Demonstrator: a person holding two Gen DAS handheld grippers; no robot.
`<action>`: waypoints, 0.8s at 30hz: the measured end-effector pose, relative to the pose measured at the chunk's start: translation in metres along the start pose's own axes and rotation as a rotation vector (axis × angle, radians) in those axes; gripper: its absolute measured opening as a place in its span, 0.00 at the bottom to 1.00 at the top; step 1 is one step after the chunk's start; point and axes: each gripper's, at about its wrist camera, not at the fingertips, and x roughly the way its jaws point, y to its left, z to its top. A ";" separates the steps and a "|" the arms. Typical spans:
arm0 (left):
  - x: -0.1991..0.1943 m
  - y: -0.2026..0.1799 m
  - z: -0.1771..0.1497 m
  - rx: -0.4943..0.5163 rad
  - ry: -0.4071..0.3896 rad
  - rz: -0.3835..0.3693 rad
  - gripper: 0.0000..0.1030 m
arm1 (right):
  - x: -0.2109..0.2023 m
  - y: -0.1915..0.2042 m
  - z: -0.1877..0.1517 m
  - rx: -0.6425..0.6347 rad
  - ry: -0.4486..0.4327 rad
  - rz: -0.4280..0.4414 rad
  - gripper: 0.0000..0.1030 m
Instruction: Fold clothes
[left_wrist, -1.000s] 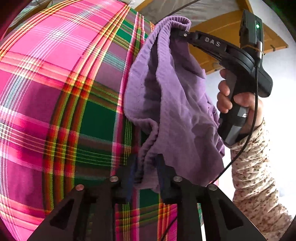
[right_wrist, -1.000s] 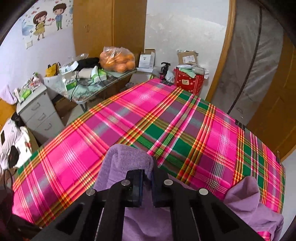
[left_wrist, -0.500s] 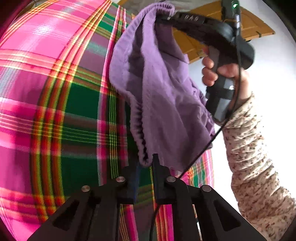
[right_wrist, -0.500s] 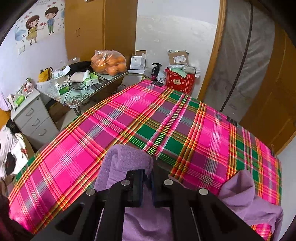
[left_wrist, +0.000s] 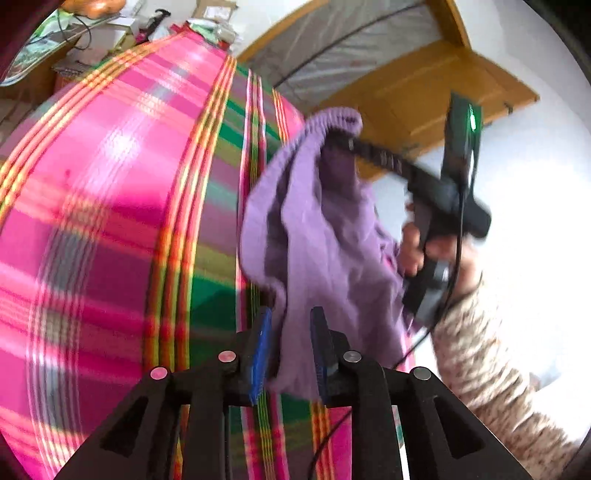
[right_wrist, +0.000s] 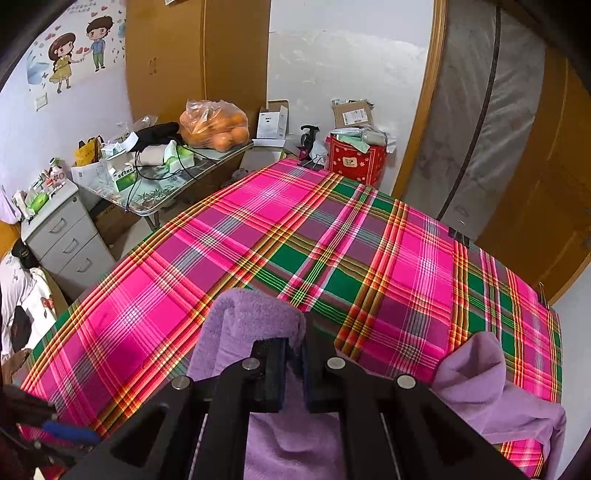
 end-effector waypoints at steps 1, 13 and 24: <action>0.000 0.000 0.006 0.003 -0.015 -0.003 0.23 | 0.000 0.000 0.000 0.002 0.001 0.002 0.07; 0.073 0.000 0.026 0.041 0.160 -0.010 0.39 | -0.002 -0.005 0.002 0.038 -0.017 0.007 0.07; 0.042 -0.001 -0.032 0.065 0.283 -0.053 0.39 | 0.001 -0.006 0.005 0.060 -0.022 0.013 0.07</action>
